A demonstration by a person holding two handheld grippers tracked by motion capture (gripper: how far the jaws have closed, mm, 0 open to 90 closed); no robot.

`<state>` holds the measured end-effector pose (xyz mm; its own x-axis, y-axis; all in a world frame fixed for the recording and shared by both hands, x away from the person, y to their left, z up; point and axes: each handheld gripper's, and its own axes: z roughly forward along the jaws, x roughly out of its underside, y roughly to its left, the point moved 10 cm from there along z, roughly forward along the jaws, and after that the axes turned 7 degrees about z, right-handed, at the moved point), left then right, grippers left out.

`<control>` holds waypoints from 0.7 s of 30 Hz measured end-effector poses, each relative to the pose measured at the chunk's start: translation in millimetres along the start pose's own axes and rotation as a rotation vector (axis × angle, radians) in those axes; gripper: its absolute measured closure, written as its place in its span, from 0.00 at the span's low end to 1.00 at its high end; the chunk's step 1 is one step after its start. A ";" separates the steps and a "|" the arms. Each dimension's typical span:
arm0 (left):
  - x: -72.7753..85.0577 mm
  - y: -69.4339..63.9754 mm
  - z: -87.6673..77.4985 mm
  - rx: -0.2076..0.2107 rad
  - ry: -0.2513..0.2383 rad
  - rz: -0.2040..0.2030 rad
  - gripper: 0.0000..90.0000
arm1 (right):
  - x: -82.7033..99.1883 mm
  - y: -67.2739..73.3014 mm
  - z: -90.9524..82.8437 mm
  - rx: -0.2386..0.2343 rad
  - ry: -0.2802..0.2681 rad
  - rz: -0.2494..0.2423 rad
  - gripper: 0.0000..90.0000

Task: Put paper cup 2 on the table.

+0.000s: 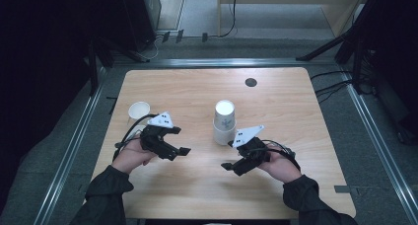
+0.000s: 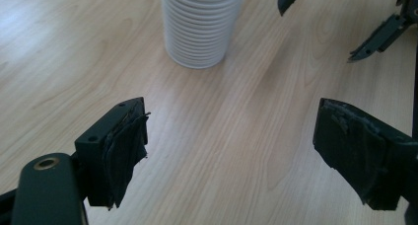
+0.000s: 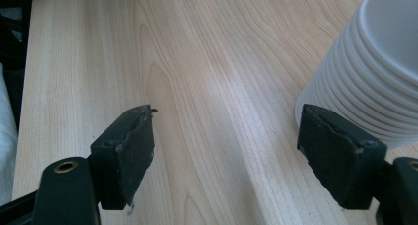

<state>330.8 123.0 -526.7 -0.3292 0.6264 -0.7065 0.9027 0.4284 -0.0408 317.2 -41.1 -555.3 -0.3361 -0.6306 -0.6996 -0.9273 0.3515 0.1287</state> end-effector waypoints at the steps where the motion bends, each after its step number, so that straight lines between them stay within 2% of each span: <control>1: -0.5 -1.9 3.5 -0.005 0.003 0.008 0.15 | 0.4 0.0 -0.5 0.002 0.002 0.001 0.25; 5: -3.8 -10.3 16.3 0.006 -0.006 0.010 0.15 | 0.6 0.1 -3.6 0.005 -0.008 0.000 0.25; 11: -7.0 -21.1 31.6 -0.008 -0.009 0.051 0.15 | 4.9 2.5 -11.8 0.018 -0.010 0.000 0.25; 16: -5.6 -28.0 42.3 0.015 0.003 0.050 0.15 | 10.9 2.5 -15.8 0.034 -0.001 -0.004 0.25; 19: -5.4 -29.4 47.3 -0.001 0.005 0.062 0.15 | 15.9 1.4 -16.6 0.040 0.013 -0.002 0.24; 21: -4.8 -29.4 51.3 -0.002 0.014 0.054 0.15 | 17.9 1.4 -17.8 0.041 0.018 0.001 0.24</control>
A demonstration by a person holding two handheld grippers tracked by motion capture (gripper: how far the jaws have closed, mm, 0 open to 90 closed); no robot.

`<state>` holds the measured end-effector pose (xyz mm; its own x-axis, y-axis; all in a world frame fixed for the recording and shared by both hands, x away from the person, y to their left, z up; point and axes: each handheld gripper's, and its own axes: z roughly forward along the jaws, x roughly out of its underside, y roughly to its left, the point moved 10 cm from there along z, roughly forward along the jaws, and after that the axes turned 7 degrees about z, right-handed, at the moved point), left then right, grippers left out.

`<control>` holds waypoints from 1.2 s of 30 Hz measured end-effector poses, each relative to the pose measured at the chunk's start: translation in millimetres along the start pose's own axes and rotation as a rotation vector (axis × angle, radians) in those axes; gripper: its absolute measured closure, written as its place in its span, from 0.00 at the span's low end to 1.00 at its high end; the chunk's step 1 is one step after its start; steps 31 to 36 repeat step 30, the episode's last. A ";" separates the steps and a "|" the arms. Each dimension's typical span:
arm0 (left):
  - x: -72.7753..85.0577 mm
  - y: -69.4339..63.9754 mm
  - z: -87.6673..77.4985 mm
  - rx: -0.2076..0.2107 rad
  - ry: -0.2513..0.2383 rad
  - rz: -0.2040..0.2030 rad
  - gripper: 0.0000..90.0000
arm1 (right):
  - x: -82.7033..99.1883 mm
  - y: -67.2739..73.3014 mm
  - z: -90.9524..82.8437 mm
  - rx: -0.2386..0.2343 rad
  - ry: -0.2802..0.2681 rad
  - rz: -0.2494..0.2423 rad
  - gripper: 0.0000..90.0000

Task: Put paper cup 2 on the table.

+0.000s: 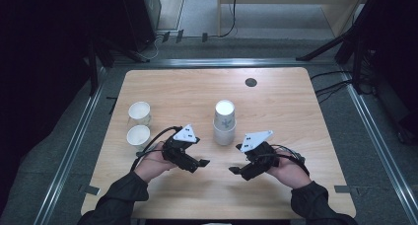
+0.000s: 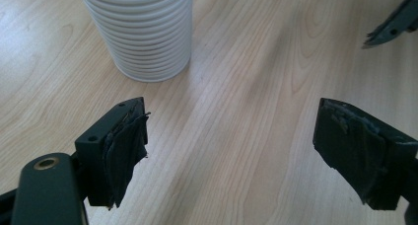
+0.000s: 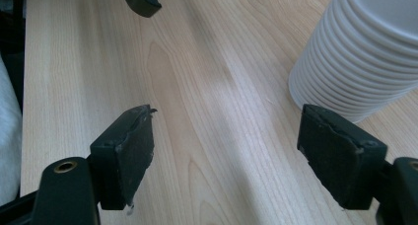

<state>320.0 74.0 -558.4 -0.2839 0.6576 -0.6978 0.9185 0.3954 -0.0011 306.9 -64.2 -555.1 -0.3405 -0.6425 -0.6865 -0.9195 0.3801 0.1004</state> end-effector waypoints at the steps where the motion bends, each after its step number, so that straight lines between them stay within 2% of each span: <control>1: 0.0 -0.4 2.2 0.000 -0.002 -0.008 0.15 | 0.4 -0.3 -0.3 0.000 0.000 -0.002 0.24; 4: 0.9 -0.8 8.0 -0.025 -0.017 0.000 0.15 | 0.4 -2.8 -1.0 0.007 -0.006 -0.002 0.24; 6: 2.6 -1.6 10.6 -0.027 -0.009 0.013 0.15 | 0.6 -4.4 -1.6 0.009 -0.008 -0.003 0.24; 8: 4.2 -2.4 12.5 -0.016 0.002 0.013 0.15 | 2.3 -4.8 -2.4 0.011 -0.001 0.007 0.24; 10: 4.9 -2.0 13.9 -0.021 0.005 0.006 0.15 | 2.7 -5.4 -2.7 0.013 0.000 0.010 0.24; 19: 7.5 -2.2 16.1 -0.027 0.019 0.019 0.15 | 2.2 -5.1 -1.1 0.014 -0.002 0.001 0.25; 36: 11.7 -4.4 19.7 -0.011 0.039 0.025 0.15 | 2.5 -5.4 -0.9 0.011 -0.001 -0.004 0.24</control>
